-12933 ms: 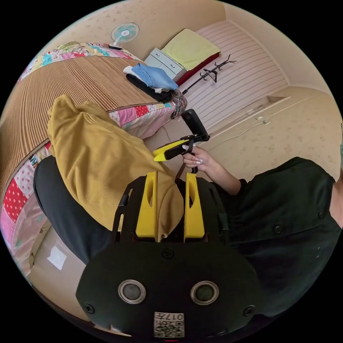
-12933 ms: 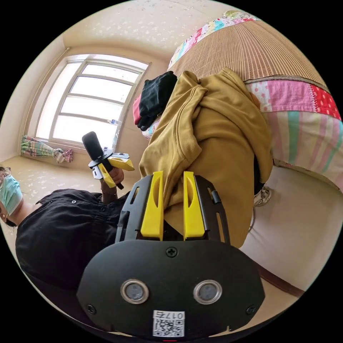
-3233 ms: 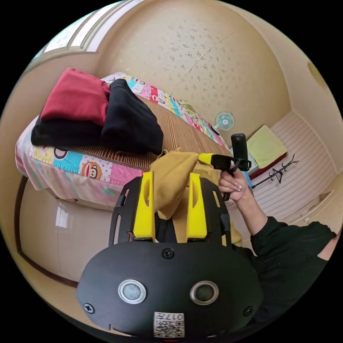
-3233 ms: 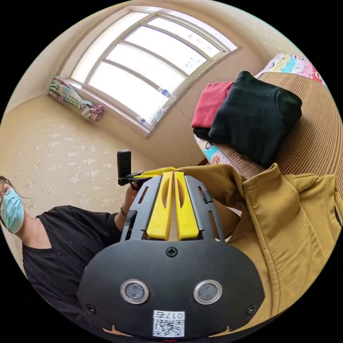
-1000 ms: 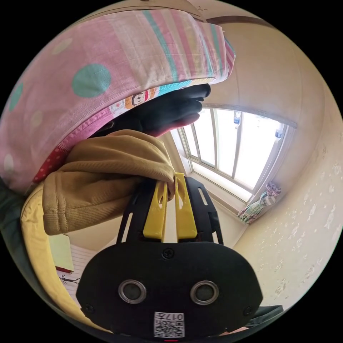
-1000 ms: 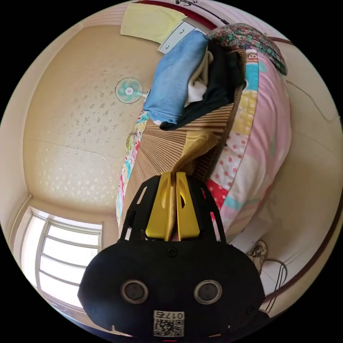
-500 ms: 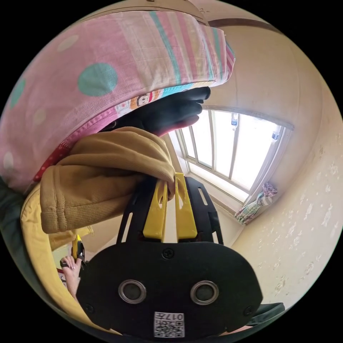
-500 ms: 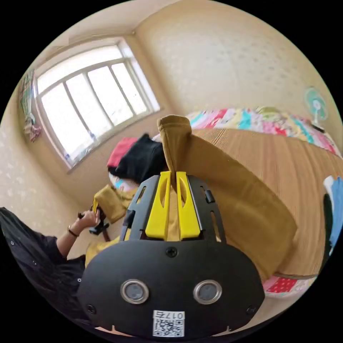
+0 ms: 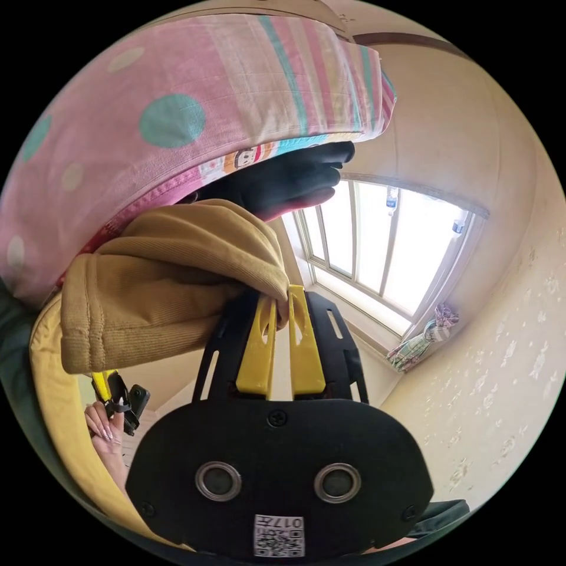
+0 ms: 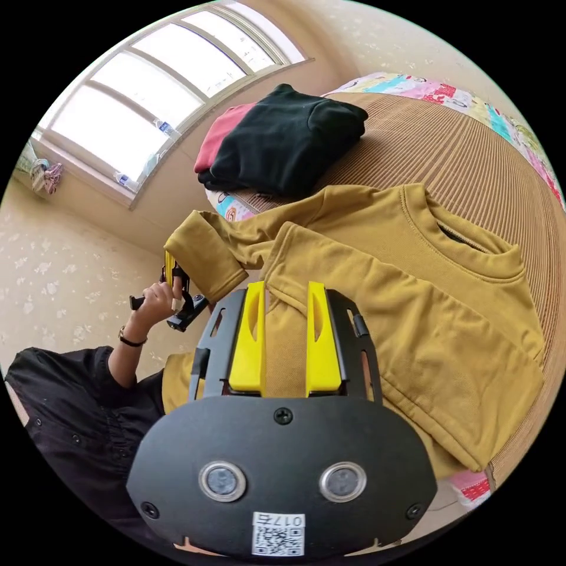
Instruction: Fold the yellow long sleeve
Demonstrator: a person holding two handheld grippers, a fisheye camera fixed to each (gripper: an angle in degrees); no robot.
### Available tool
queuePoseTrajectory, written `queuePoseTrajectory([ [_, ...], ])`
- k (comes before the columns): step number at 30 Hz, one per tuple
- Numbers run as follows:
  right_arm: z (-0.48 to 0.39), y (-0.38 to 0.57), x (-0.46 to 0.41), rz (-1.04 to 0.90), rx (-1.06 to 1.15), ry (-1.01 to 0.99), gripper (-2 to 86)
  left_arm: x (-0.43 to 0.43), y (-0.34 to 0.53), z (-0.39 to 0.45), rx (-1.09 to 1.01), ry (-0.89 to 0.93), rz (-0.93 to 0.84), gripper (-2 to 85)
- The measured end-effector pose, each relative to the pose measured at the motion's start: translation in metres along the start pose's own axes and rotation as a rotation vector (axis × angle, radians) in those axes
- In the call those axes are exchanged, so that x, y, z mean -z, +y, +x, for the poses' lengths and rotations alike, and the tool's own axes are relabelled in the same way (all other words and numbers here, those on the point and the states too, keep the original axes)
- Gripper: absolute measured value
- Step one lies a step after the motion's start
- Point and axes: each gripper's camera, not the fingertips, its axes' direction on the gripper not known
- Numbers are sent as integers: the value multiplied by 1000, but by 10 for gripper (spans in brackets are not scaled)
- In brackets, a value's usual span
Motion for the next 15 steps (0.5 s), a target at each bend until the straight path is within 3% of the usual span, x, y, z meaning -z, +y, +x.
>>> queuePoseTrajectory([
  [6, -22, -4, -20, -70, 42, -275, 136, 0, 8, -6, 6, -5, -10, 34],
  [10, -1, 3, -50, -100, -303, -654, 159, -4, 27, -17, 30, 11, -2, 35],
  [15, 11, 22, -88, -123, -544, -905, 184, -24, 65, -41, 85, 41, -61, 34],
])
